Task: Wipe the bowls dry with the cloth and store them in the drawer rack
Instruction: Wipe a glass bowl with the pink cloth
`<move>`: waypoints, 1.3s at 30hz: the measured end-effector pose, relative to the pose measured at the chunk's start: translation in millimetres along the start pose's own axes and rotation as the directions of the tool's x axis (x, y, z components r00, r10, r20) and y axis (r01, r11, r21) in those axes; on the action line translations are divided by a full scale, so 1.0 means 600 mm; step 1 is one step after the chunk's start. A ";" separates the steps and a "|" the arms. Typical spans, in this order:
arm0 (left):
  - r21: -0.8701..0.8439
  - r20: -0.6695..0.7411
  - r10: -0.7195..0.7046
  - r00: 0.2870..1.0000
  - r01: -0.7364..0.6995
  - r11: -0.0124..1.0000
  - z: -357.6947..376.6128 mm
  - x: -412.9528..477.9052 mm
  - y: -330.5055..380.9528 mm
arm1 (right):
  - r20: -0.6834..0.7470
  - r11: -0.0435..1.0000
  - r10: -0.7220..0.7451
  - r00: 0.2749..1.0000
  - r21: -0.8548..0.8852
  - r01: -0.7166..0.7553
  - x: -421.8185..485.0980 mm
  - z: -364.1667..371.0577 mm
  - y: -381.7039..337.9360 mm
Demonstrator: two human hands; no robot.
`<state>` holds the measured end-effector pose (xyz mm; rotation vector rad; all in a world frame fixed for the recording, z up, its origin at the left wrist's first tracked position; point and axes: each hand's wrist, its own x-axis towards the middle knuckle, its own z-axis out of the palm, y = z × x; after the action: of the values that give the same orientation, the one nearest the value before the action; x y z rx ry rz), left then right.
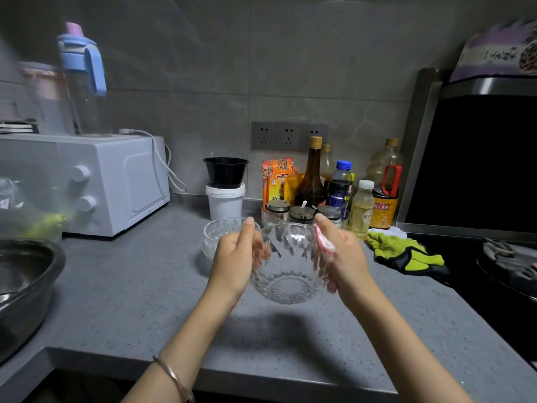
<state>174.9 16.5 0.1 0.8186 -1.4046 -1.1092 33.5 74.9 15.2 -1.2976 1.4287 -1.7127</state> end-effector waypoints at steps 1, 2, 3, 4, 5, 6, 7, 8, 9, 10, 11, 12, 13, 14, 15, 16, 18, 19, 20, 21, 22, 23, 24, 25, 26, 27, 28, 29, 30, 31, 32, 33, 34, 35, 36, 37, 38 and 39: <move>0.052 0.017 0.068 0.998 -0.069 0.996 -0.001 -0.001 0.005 | 0.029 0.998 -0.042 0.999 -0.041 0.043 0.002 -0.001 -0.006; 0.097 0.053 0.138 0.989 -0.143 0.985 0.001 -0.004 0.010 | 0.067 0.991 -0.099 0.993 -0.089 0.105 0.004 0.000 -0.011; 0.145 0.101 0.203 0.974 -0.216 0.966 0.005 -0.008 0.014 | 0.108 0.975 -0.162 0.981 -0.135 0.176 0.005 0.002 -0.015; 0.200 0.139 0.257 0.956 -0.281 0.939 0.010 -0.013 0.016 | 0.145 0.956 -0.214 0.966 -0.173 0.237 0.006 0.006 -0.016; 0.250 0.154 0.308 0.939 -0.338 0.907 0.015 -0.018 0.016 | 0.172 0.940 -0.246 0.954 -0.196 0.278 0.005 0.010 -0.016; 0.292 0.139 0.358 0.923 -0.384 0.876 0.019 -0.020 0.014 | 0.180 0.932 -0.268 0.946 -0.202 0.302 0.002 0.014 -0.015; 0.320 0.109 0.397 0.911 -0.410 0.854 0.021 -0.020 0.010 | 0.173 0.928 -0.287 0.942 -0.195 0.319 -0.001 0.017 -0.012; 0.330 0.084 0.410 0.908 -0.414 0.849 0.023 -0.021 0.008 | 0.149 0.926 -0.310 0.939 -0.174 0.334 -0.006 0.019 -0.007; 0.308 0.059 0.402 0.914 -0.400 0.863 0.023 -0.021 0.006 | 0.115 0.927 -0.335 0.935 -0.138 0.349 -0.010 0.021 -0.002; 0.244 0.018 0.360 0.933 -0.353 0.903 0.022 -0.022 0.005 | 0.075 0.925 -0.361 0.929 -0.096 0.367 -0.012 0.022 0.006; 0.136 -0.042 0.275 0.961 -0.267 0.954 0.021 -0.023 0.005 | 0.040 0.918 -0.389 0.920 -0.063 0.391 -0.016 0.022 0.016; -0.005 -0.098 0.156 0.983 -0.157 0.988 0.020 -0.022 0.008 | 0.013 0.912 -0.408 0.913 -0.047 0.408 -0.020 0.023 0.028; -0.136 -0.136 0.030 0.990 -0.048 0.990 0.018 -0.019 0.010 | 0.003 0.905 -0.423 0.906 -0.056 0.422 -0.027 0.027 0.040; -0.224 -0.162 -0.069 0.984 0.031 0.974 0.016 -0.014 0.010 | 0.010 0.889 -0.449 0.893 -0.096 0.448 -0.036 0.031 0.053; -0.263 -0.186 -0.119 0.975 0.067 0.962 0.014 -0.010 0.010 | 0.025 0.856 -0.489 0.872 -0.176 0.486 -0.045 0.036 0.063; -0.271 -0.201 -0.125 0.972 0.068 0.960 0.013 -0.007 0.011 | 0.046 0.798 -0.543 0.839 -0.285 0.532 -0.054 0.042 0.069; -0.248 -0.206 -0.085 0.975 0.032 0.968 0.014 -0.002 0.011 | 0.112 0.623 -0.649 0.753 -0.490 0.610 -0.063 0.050 0.075; -0.213 -0.195 -0.064 0.979 0.022 0.977 0.016 -0.002 0.011 | 0.151 0.526 -0.692 0.706 -0.565 0.636 -0.062 0.050 0.074; -0.169 -0.179 -0.048 0.983 0.018 0.985 0.019 -0.006 0.012 | 0.187 0.434 -0.728 0.660 -0.620 0.654 -0.055 0.049 0.071; -0.128 -0.162 -0.038 0.986 0.017 0.992 0.022 -0.010 0.012 | 0.203 0.380 -0.747 0.633 -0.651 0.657 -0.048 0.046 0.064; -0.109 -0.141 -0.029 0.990 0.014 0.994 0.025 -0.013 0.012 | 0.187 0.387 -0.747 0.637 -0.657 0.647 -0.041 0.044 0.056; -0.106 -0.118 -0.026 0.993 0.013 0.994 0.027 -0.015 0.010 | 0.145 0.449 -0.728 0.670 -0.637 0.627 -0.036 0.042 0.047; -0.118 -0.100 -0.030 0.995 0.018 0.993 0.028 -0.016 0.008 | 0.098 0.537 -0.694 0.713 -0.590 0.604 -0.030 0.039 0.040; -0.131 -0.094 -0.041 0.995 0.029 0.991 0.028 -0.018 0.009 | 0.060 0.628 -0.649 0.759 -0.522 0.578 -0.025 0.038 0.035; -0.152 -0.092 -0.056 0.994 0.042 0.988 0.027 -0.017 0.006 | 0.031 0.725 -0.586 0.810 -0.428 0.540 -0.021 0.037 0.031; -0.180 -0.088 -0.074 0.993 0.057 0.982 0.026 -0.017 0.004 | 0.010 0.828 -0.494 0.869 -0.301 0.474 -0.018 0.035 0.029; -0.213 -0.087 -0.088 0.992 0.068 0.975 0.025 -0.017 0.002 | -0.010 0.918 -0.376 0.926 -0.140 0.371 -0.016 0.032 0.026; -0.248 -0.092 -0.104 0.990 0.079 0.966 0.024 -0.020 0.003 | -0.024 0.970 -0.241 0.970 0.024 0.242 -0.014 0.027 0.024; -0.279 -0.098 -0.121 0.988 0.090 0.956 0.024 -0.021 0.002 | -0.033 0.983 -0.109 0.993 0.146 0.113 -0.012 0.023 0.021; -0.307 -0.098 -0.138 0.985 0.102 0.946 0.023 -0.022 0.000 | -0.043 0.979 -0.002 0.999 0.206 0.011 -0.010 0.018 0.021; -0.332 -0.095 -0.154 0.983 0.115 0.936 0.021 -0.021 -0.004 | -0.053 0.974 0.072 0.996 0.219 -0.059 -0.008 0.015 0.021; -0.352 -0.088 -0.163 0.983 0.123 0.928 0.020 -0.019 -0.006 | -0.064 0.977 0.107 0.992 0.192 -0.093 -0.008 0.013 0.021; -0.348 -0.081 -0.160 0.984 0.122 0.929 0.017 -0.015 -0.010 | -0.068 0.984 0.108 0.992 0.149 -0.097 -0.007 0.012 0.019; -0.315 -0.077 -0.146 0.986 0.115 0.942 0.014 -0.012 -0.011 | -0.067 0.990 0.088 0.994 0.113 -0.080 -0.007 0.012 0.017; -0.259 -0.075 -0.125 0.989 0.102 0.961 0.010 -0.008 -0.011 | -0.061 0.995 0.061 0.996 0.087 -0.056 -0.005 0.011 0.012; -0.195 -0.072 -0.094 0.993 0.078 0.978 0.007 -0.006 -0.010 | -0.050 0.998 0.031 0.998 0.065 -0.028 -0.005 0.009 0.005; -0.141 -0.067 -0.045 0.997 0.035 0.989 0.004 -0.004 -0.008 | -0.034 0.999 -0.005 0.999 0.033 0.006 -0.004 0.007 -0.001; -0.094 -0.054 0.020 0.998 -0.025 0.995 0.002 -0.005 -0.004 | -0.013 0.999 -0.045 0.999 -0.010 0.045 -0.002 0.006 -0.004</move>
<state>173.7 18.9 -3.3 0.7572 -1.3044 -1.1210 37.4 75.2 17.1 -1.3359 1.4268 -1.7486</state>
